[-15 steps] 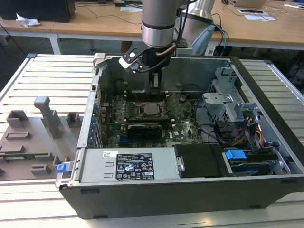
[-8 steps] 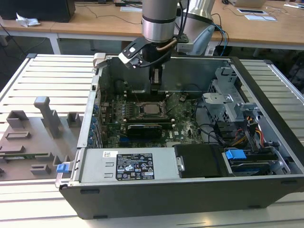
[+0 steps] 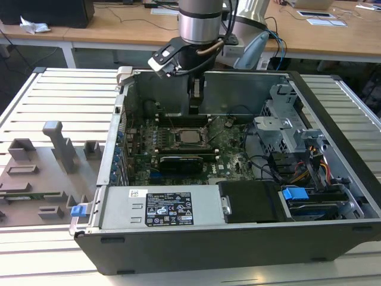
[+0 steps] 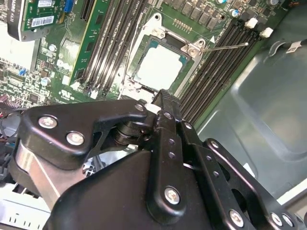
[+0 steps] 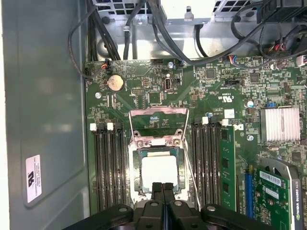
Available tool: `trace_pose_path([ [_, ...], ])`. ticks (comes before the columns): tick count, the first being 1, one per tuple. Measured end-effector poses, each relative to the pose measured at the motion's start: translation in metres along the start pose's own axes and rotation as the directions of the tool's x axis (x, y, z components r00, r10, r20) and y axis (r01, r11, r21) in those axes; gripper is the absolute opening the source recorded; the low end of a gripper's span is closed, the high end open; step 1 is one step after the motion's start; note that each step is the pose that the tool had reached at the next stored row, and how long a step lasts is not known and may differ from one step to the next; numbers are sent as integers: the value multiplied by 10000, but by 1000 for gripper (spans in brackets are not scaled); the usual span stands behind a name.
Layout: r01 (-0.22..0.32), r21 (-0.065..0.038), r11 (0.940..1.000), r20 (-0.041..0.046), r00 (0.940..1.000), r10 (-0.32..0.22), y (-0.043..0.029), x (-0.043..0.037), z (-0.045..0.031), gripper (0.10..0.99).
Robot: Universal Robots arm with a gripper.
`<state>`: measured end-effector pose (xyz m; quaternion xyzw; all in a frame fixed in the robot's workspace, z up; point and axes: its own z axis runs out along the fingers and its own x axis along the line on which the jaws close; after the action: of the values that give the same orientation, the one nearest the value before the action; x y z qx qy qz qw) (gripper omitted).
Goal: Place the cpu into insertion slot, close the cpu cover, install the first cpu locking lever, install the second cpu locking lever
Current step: 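Place the cpu into insertion slot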
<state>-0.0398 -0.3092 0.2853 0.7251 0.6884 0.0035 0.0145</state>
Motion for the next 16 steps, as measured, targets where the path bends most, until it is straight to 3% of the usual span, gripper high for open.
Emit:
trace_pose_path([
  [7, 0, -1, 10000, 0, 10000, 0, 4, -2, -142, 106],
  [16, 0, 0, 10000, -1, 10000, 0, 4, -2, -147, 106],
])
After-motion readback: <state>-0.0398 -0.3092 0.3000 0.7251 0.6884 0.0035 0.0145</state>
